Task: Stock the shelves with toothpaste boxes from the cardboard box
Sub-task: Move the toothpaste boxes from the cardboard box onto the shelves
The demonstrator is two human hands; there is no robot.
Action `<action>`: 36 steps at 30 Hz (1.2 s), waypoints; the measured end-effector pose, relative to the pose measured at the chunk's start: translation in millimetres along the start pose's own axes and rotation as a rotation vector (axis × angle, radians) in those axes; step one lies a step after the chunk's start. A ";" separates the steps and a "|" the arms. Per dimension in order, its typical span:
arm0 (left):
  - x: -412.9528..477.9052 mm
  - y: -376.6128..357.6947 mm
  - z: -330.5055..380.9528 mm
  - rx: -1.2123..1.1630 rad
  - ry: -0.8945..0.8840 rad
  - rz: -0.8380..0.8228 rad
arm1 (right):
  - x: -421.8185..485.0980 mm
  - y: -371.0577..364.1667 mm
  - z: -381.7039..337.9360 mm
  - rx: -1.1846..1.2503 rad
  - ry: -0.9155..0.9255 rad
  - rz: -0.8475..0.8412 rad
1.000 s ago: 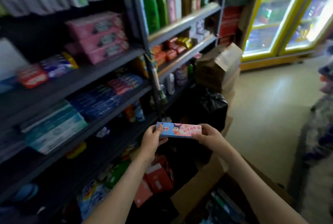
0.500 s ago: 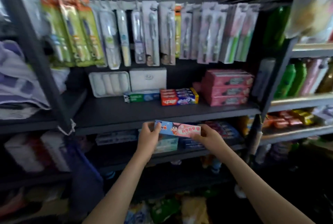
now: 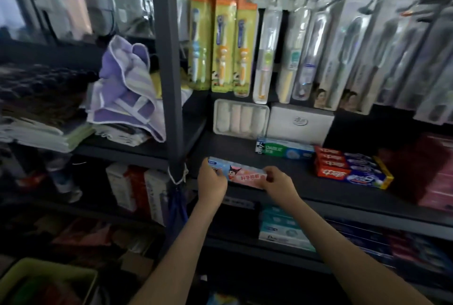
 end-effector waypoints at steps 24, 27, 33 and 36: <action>4.3 -63.2 15.1 0.536 -0.534 0.039 | 21.6 -14.4 6.8 -0.221 0.246 0.142; -38.3 -104.2 33.3 0.418 -0.824 -0.057 | -11.3 14.2 45.2 -0.151 0.258 0.246; -154.1 -221.7 40.4 0.252 -0.864 -0.744 | -102.3 71.6 181.4 -0.224 -0.001 0.365; -228.2 -280.0 38.3 0.278 -0.892 -1.054 | -175.1 100.2 263.0 -0.199 -0.244 0.406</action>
Point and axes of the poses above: each hand's wrist, its own x-axis towards the middle knuckle, its own y-axis out of the back of the hand, z = x × y, the point moved 5 cm from there along x, towards the middle knuckle, and after that the axes turned 6 degrees about -y, right-handed, at the moved point
